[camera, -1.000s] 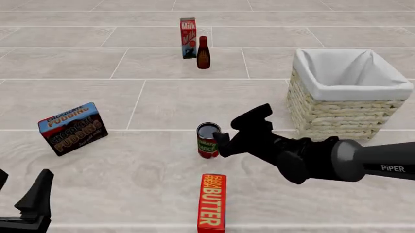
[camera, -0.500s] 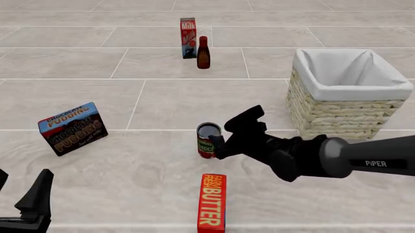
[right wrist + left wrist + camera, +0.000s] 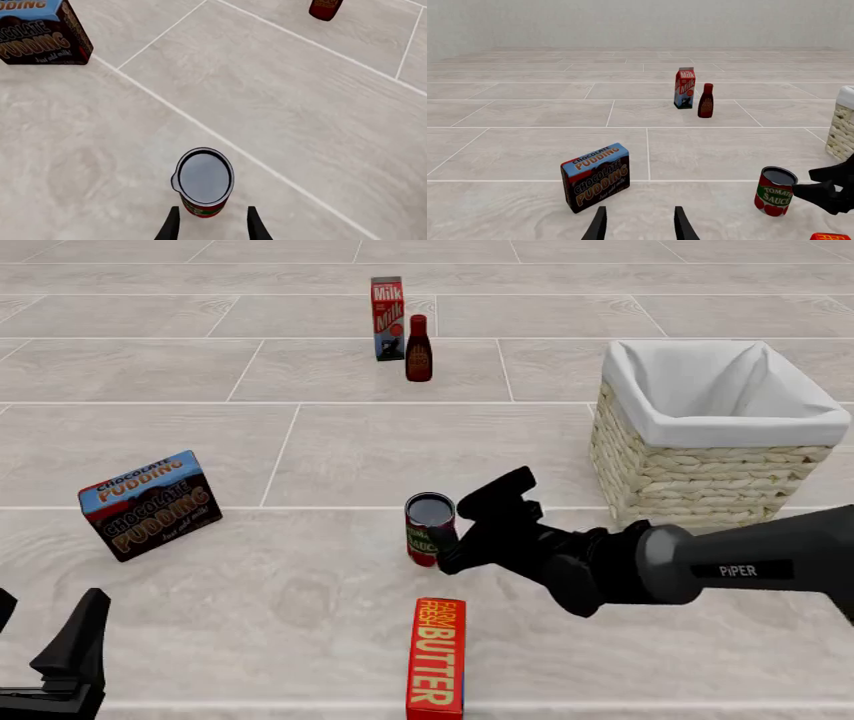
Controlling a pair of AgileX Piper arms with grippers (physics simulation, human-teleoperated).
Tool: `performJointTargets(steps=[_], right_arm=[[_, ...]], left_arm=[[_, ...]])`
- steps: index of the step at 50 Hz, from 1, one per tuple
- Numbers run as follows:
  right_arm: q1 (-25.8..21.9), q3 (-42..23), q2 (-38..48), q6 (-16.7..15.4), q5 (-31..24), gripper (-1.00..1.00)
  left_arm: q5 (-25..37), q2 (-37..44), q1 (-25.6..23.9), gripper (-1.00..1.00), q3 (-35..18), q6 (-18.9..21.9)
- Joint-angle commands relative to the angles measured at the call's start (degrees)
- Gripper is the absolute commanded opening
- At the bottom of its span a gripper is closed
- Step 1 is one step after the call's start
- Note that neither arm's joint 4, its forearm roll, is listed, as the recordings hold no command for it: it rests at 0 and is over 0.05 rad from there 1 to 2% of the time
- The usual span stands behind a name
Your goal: Pick the tomato sauce and place it in the basket.
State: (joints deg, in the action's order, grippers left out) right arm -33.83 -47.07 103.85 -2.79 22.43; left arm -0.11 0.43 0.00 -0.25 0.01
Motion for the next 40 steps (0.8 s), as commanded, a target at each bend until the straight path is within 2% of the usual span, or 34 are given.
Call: performJointTargets(steps=[1,40], right_arm=[[-0.3,-0.2,1.5,0.5,0.8,1.00],[0.1,-0.9,6.2,1.4,3.1,1.00]], left_arm=[[0.0,0.0,0.0,1.00,0.0,0.0],[0.0,0.0,0.0,1.00,0.0,0.0]])
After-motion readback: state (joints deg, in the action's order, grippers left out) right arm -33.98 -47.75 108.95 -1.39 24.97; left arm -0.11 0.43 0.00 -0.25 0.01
